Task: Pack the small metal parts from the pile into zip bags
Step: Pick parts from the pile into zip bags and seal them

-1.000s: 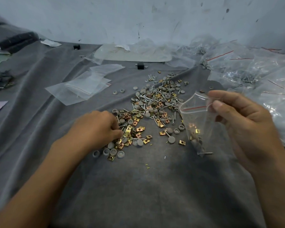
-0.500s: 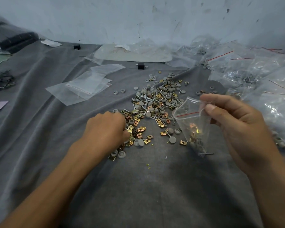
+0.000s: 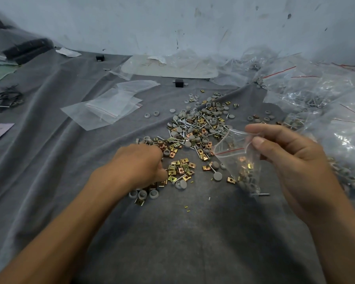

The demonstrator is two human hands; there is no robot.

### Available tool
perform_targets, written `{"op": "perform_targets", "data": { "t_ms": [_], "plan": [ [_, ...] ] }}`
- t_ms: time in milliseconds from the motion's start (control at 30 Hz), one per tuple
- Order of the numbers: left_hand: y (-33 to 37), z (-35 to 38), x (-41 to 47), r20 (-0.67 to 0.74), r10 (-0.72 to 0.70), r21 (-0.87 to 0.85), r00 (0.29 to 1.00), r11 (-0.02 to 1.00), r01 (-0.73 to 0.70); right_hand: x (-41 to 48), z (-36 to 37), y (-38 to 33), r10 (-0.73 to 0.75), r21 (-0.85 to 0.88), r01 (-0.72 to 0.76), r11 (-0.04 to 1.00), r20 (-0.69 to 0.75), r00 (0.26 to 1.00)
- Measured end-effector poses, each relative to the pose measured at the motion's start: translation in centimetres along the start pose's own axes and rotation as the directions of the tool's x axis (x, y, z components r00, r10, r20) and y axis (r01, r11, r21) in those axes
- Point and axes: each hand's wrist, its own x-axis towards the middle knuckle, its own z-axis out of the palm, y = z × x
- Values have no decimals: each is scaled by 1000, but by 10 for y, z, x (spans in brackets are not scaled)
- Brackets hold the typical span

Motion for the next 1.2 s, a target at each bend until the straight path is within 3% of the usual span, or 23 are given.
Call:
{"op": "perform_targets", "data": {
  "t_ms": [100,200,333,433,667,833,1000,1100,1200],
  "plan": [
    [-2,3,0,-68,-17,-22,998,1000,15,0,1,0,8,-8,-7,1000,14,1000],
    [-10,-4,2,-169,-47,-269,984,963,0,-1,2,0,13,-16,-13,1000,24,1000],
    [-18,-7,4,-210,-84,-590,974,806,-58,-3,4,-1,23,-21,-22,1000,37,999],
    [-22,-6,6,-278,-119,-728,953,674,-129,-3,5,-2,31,-30,-30,999,45,998],
    [-22,-11,1,-343,-185,-814,921,547,-194,-5,6,-3,49,-36,-47,998,60,997],
    [3,-25,-16,-462,-40,-806,886,436,-400,-6,11,-1,50,-59,-45,997,87,995],
    [36,-21,-26,-508,141,-734,850,445,-513,-6,13,0,62,-59,-56,997,103,993],
    [45,-16,-26,-568,183,-586,803,595,-550,-5,14,1,63,-70,-55,996,111,992],
    [46,-15,-27,-585,188,-514,789,666,-541,-5,14,1,55,-69,-47,997,118,992]
  ]
}}
